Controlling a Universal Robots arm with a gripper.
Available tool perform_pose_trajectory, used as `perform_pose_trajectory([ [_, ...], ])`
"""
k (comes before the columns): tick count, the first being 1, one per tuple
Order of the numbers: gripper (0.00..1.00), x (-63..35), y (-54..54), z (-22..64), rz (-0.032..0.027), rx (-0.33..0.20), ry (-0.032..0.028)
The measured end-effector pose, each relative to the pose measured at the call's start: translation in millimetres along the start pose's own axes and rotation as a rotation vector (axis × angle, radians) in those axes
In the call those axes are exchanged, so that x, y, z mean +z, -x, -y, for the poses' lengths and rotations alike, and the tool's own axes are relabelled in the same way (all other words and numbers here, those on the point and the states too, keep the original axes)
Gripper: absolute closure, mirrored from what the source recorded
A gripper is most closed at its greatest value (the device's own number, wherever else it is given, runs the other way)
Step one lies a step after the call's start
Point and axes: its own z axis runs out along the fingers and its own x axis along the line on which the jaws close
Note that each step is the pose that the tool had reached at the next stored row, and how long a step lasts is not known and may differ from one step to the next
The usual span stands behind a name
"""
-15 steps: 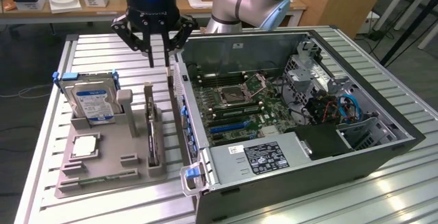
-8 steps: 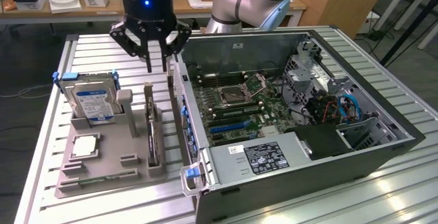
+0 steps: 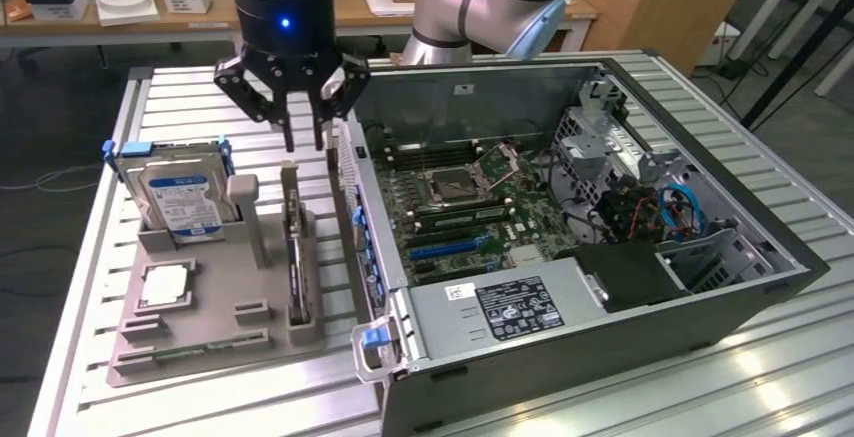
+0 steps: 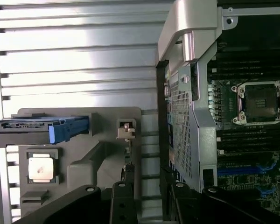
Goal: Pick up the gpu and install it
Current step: 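Pick up the gpu and move the gpu toward the slot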
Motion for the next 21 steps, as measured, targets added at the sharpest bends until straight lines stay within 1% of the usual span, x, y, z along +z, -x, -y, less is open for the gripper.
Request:
perform_pose_trajectory([
  [5,0.64,6.5,-2.6,4.3,-0.0031,0.000,-0.0001],
  [8,0.64,9.7,-4.2,8.8,-0.0047,0.000,-0.0003],
  [11,0.64,13.8,-5.6,11.4,-0.0064,0.000,-0.0014],
  [15,0.64,19.8,-6.6,13.0,-0.0100,0.000,-0.0041],
  [21,0.64,29.4,-7.1,14.6,-0.0180,0.001,-0.0074],
])
